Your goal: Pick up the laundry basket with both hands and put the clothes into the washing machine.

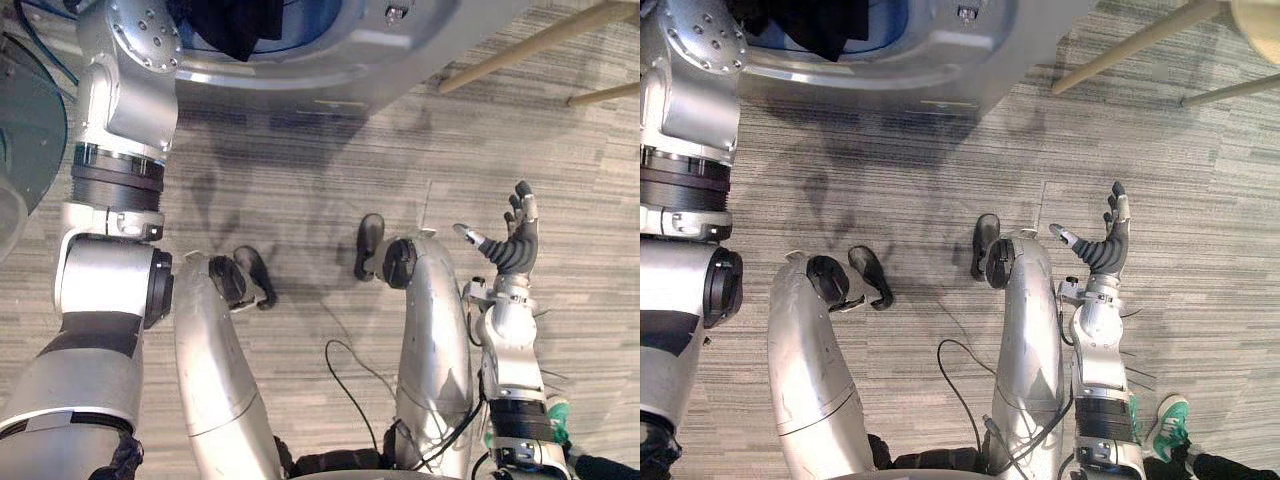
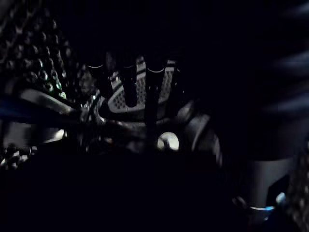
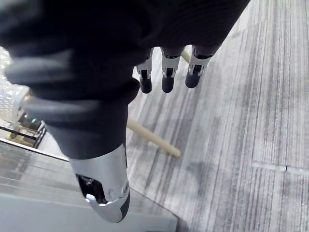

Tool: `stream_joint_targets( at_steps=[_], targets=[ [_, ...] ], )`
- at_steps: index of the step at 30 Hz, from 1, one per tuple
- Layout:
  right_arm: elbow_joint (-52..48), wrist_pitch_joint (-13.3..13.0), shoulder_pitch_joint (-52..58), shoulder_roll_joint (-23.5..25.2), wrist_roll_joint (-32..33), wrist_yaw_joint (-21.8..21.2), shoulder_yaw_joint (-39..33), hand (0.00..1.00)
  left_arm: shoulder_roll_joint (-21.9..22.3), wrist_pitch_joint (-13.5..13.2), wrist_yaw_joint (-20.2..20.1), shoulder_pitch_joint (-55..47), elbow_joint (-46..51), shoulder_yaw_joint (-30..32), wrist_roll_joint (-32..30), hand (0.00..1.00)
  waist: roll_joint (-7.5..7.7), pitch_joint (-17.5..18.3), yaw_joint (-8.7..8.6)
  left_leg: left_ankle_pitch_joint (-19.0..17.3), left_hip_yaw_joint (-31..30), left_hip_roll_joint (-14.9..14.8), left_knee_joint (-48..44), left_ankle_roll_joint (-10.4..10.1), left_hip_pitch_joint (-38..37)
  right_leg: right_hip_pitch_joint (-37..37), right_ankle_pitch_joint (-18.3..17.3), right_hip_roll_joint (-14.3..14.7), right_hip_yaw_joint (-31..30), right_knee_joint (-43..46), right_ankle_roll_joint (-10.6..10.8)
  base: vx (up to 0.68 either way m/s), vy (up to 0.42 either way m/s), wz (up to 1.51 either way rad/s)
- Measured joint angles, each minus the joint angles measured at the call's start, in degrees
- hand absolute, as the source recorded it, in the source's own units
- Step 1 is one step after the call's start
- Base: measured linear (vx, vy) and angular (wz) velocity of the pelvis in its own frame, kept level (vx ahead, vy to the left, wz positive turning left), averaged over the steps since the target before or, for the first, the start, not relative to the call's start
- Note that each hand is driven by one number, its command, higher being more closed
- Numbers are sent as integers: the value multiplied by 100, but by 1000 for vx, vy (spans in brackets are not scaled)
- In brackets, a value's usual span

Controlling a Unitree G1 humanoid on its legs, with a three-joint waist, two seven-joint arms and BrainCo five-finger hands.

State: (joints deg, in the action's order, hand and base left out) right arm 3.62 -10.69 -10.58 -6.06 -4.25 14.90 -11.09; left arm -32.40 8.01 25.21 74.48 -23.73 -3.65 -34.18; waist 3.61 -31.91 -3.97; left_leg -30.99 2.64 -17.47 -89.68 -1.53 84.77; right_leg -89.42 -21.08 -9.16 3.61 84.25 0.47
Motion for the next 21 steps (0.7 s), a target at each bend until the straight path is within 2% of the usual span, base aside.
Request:
stream_joint_targets(
  at_steps=[3, 5, 7, 8, 11, 12, 13, 15, 16, 18, 19, 21],
  targets=[
    [27, 3, 115, 55, -88, -16, 218, 0, 90, 69, 197, -754, 709, 309, -5, 0, -4, 7, 52, 98, -18, 44, 373, -101, -388, 411, -18, -22, 122, -281, -31, 69, -40, 10],
    [81, 20, 245, 193, -111, -38, 434, 0, 344, 108, 298, -1218, 1012, 460, -14, 0, -13, 13, 166, 199, -30, 58, 660, -139, -647, 709, -26, -39, 219, -502, -46, 60, -71, 17],
    [154, 98, 264, 276, -141, -58, 501, 0, 661, 139, 371, -1795, 1289, 612, -13, 0, -8, 24, 202, 312, -78, 115, 955, -202, -924, 1043, -30, -82, 342, -733, -53, 36, -78, 23],
    [205, 141, 289, 320, -143, -57, 501, 0, 967, 139, 381, -2262, 1436, 728, 32, 0, -9, 41, 223, 393, -104, 156, 1178, -236, -1128, 1287, -36, -93, 413, -902, -63, 24, -85, 26],
    [335, 360, 439, 369, -142, -57, 495, 0, 1885, -11, 337, -3570, 1468, 889, 722, 0, -9, 50, 354, 583, -110, 238, 1814, -330, -1865, 2071, -13, -102, 574, -1418, -114, 35, -92, 23],
    [461, 485, 448, 396, -146, -59, 483, 0, 2239, -75, 247, -4116, 1457, 899, 1029, 0, -12, 62, 368, 654, -105, 264, 2105, -367, -2233, 2457, -3, -100, 649, -1658, -131, 56, -88, 25],
    [527, 528, 468, 408, -146, -60, 475, 0, 2387, -137, 176, -4388, 1433, 889, 1230, 0, -17, 101, 398, 691, -96, 270, 2250, -389, -2409, 2641, 8, -95, 691, -1783, -150, 69, -91, 21],
    [946, 706, 678, 473, -197, -69, 406, 0, 2882, -396, -157, -5418, 1210, 797, 1925, 0, -11, 594, 483, 895, -82, 393, 2892, -460, -2906, 3142, 28, -117, 821, -2254, -181, 92, -93, 29],
    [1072, 745, 698, 471, -200, -80, 399, 0, 2962, -459, -230, -5629, 1170, 783, 2079, 0, -13, 631, 493, 947, -80, 440, 3062, -478, -3103, 3348, 29, -131, 873, -2381, -182, 121, -90, 40],
    [1459, 879, 843, 469, -215, -120, 384, 0, 3046, -650, -522, -6382, 916, 691, 2521, 0, -10, 779, 519, 1171, -79, 554, 3819, -544, -3993, 4239, 79, -170, 1050, -2944, -242, 159, -99, 35],
    [1539, 880, 896, 462, -216, -121, 391, 0, 3039, -694, -576, -6542, 851, 661, 2625, 0, -18, 863, 538, 1230, -76, 580, 4002, -560, -4163, 4403, 97, -174, 1079, -3076, -240, 136, -74, 29],
    [1939, 910, 1110, 441, -236, -125, 390, 0, 3051, -855, -845, -7108, 457, 657, 2931, 0, -49, 1210, 560, 1488, -34, 655, 4799, -554, -4882, 5111, 220, -166, 1243, -3711, -192, 143, -40, 26]
  ],
)
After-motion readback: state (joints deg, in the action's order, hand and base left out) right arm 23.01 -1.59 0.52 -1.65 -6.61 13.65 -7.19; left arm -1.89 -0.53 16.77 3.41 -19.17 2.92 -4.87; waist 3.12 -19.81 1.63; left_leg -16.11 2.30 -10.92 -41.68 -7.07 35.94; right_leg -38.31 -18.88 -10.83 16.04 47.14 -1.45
